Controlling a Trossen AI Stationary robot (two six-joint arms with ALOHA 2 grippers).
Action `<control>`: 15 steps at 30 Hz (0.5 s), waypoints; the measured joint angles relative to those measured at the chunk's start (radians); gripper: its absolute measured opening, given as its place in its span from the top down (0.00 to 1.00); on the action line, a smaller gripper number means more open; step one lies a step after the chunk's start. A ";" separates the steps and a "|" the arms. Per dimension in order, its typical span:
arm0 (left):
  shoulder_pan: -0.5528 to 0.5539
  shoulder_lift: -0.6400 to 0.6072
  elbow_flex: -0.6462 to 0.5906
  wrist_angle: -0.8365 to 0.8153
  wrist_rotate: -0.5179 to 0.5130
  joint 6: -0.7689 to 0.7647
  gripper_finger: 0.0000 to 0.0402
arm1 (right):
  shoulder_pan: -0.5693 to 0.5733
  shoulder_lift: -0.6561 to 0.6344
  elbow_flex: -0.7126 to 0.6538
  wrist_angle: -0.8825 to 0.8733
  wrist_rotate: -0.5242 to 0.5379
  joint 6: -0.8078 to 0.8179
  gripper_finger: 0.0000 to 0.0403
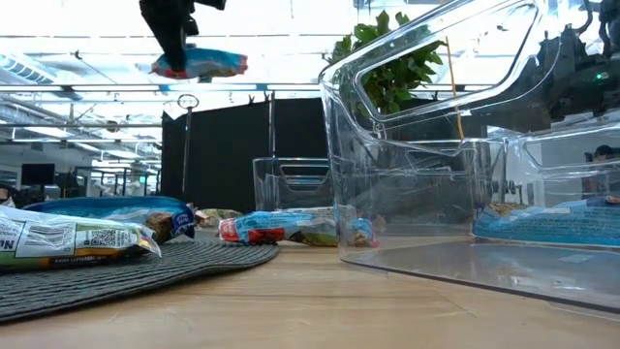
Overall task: Pick and place Granola Bars by type
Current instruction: Put the red granola bar into the top transparent bin
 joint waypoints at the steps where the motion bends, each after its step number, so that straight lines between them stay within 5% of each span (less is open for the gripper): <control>1: 0.020 -0.013 0.000 -0.006 -0.008 0.017 0.98 | 0.000 0.000 0.000 0.000 0.000 0.000 0.44; 15: 0.279 -0.080 0.000 -0.018 -0.025 0.290 0.98 | 0.000 0.000 0.000 0.000 0.000 0.000 0.44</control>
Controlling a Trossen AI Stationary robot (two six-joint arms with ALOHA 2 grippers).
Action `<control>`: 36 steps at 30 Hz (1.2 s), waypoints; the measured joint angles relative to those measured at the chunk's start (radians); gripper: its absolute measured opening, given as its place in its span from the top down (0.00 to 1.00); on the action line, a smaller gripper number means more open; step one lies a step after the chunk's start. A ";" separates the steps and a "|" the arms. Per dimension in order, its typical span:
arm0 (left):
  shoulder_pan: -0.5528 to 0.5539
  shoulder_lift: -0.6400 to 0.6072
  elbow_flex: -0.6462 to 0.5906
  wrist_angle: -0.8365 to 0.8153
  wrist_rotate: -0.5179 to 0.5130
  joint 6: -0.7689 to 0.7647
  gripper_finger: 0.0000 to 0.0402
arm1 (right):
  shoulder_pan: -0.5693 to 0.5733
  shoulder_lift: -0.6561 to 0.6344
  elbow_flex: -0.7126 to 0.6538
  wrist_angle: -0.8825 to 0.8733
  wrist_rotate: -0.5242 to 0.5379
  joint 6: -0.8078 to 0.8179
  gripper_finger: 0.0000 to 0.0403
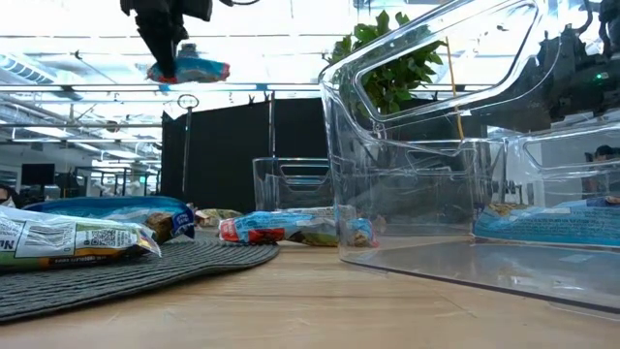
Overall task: Pick and place Granola Bars by type
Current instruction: Put the red granola bar into the top transparent bin
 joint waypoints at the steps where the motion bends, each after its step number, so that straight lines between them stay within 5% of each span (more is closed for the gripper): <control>1: 0.014 0.007 0.000 0.001 0.000 0.013 0.98 | 0.000 0.000 0.000 0.000 0.000 0.000 0.44; 19: 0.092 0.233 0.022 0.161 0.043 0.107 0.98 | 0.000 0.000 0.000 0.000 0.000 0.000 0.44; 36: 0.061 0.505 0.332 0.182 0.037 0.105 0.98 | 0.000 0.000 0.000 0.000 0.000 0.000 0.44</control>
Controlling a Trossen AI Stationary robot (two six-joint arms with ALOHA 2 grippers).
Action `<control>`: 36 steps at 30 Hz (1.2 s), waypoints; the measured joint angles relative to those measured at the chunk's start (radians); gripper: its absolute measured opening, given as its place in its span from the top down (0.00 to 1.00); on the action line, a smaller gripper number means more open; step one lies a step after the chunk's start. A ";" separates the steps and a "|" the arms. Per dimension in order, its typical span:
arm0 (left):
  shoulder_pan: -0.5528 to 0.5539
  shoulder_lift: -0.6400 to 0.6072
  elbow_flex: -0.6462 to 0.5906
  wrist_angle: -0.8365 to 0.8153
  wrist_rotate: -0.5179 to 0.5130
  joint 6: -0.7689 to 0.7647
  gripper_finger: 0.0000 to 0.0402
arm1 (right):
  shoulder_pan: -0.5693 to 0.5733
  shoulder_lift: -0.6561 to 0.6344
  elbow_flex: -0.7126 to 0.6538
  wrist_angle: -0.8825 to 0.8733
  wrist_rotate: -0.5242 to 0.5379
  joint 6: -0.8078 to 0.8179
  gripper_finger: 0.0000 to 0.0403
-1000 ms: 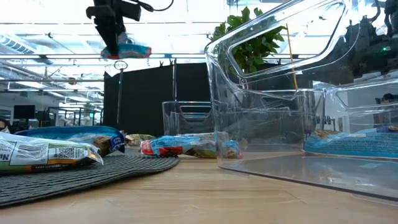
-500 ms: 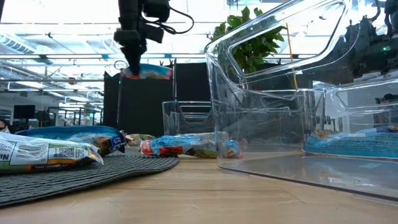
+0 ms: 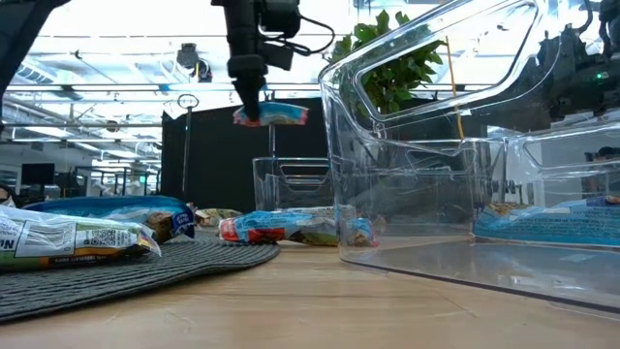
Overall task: Pick and place Granola Bars by type
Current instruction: Put the red granola bar into the top transparent bin
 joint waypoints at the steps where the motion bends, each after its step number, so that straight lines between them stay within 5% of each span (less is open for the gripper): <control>1: -0.004 0.013 0.015 -0.001 0.000 -0.006 0.98 | 0.000 0.000 0.000 0.000 0.000 0.000 0.44; 36: -0.095 0.115 0.025 0.106 0.094 -0.046 0.98 | 0.000 0.000 0.000 0.000 0.000 0.000 0.44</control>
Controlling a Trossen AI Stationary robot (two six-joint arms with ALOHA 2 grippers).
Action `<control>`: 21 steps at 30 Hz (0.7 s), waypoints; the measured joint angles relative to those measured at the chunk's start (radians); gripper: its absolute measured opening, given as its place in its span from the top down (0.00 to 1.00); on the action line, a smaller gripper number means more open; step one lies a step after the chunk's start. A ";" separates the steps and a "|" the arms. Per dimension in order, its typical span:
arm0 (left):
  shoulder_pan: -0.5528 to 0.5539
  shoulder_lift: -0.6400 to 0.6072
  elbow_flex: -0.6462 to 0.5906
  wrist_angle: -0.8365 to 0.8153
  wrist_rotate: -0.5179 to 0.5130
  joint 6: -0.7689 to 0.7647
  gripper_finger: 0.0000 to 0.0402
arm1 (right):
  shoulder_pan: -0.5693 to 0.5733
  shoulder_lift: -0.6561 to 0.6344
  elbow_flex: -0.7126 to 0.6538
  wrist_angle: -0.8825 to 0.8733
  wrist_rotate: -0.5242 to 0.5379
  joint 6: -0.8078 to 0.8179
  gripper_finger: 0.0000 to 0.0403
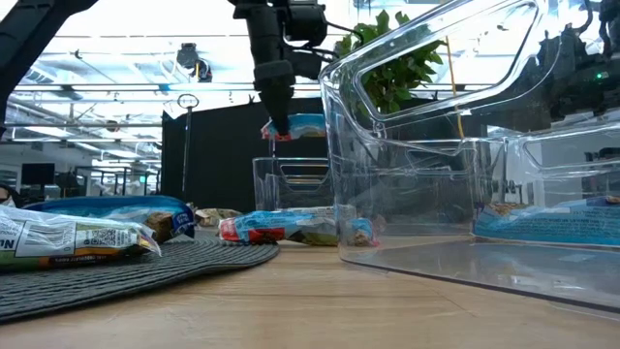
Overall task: Pick and place Granola Bars by type
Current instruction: Put the red granola bar into the top transparent bin
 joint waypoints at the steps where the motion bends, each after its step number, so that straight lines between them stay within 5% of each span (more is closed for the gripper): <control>1: 0.001 0.003 0.000 -0.001 0.000 0.000 0.98 | 0.000 0.000 0.000 0.000 0.000 0.000 0.44; 21: -0.016 0.003 -0.214 0.189 0.000 -0.016 0.98 | 0.000 0.000 0.000 0.000 0.000 0.000 0.44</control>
